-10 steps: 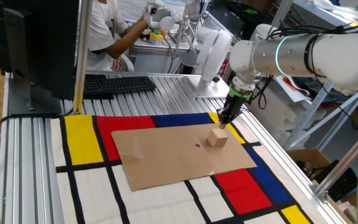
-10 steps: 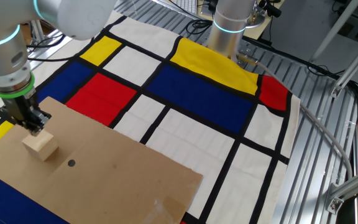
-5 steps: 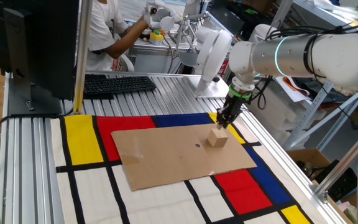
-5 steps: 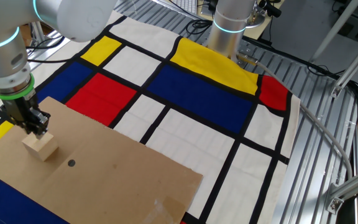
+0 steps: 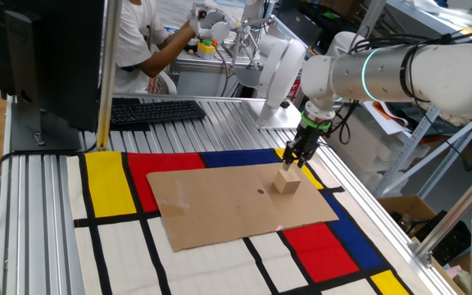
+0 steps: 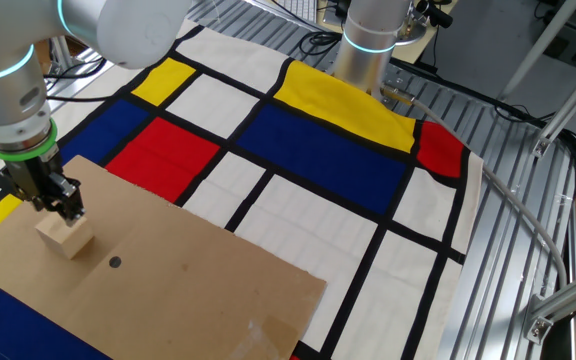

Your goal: Hold a small block with the gripper and sweep it from left to right on the table

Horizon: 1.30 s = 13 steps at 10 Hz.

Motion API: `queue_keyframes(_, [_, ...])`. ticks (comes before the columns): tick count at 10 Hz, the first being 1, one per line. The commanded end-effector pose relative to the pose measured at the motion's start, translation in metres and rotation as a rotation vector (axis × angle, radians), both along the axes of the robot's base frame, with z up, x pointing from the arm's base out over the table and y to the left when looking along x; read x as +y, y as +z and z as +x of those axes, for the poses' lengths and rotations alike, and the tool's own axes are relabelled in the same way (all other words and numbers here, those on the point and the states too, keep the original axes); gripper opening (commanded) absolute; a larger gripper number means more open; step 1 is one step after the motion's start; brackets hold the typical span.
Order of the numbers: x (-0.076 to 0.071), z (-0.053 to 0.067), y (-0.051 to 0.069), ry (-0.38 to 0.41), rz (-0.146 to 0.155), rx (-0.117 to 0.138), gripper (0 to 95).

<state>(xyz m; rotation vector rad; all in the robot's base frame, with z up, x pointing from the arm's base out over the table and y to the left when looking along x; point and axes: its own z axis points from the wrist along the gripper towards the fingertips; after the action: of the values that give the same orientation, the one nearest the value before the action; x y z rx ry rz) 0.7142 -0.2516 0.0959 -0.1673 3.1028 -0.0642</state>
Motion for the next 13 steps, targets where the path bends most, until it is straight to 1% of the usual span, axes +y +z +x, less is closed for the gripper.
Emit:
queue_keyframes(1, [0.001, 0.0, 0.0, -0.001, 0.001, -0.003, 76.0])
queue_keyframes(5, [0.001, 0.002, -0.002, -0.008, 0.001, -0.004, 76.0])
queue_keyframes(8, [-0.001, 0.004, -0.01, -0.011, 0.005, -0.007, 76.0])
queue_keyframes(10, [-0.001, 0.006, -0.013, -0.042, 0.002, -0.002, 76.0])
queue_keyframes(11, [0.0, 0.006, -0.015, -0.054, -0.008, -0.003, 76.0])
queue_keyframes(13, [0.0, 0.006, -0.017, -0.083, -0.016, 0.0, 76.0])
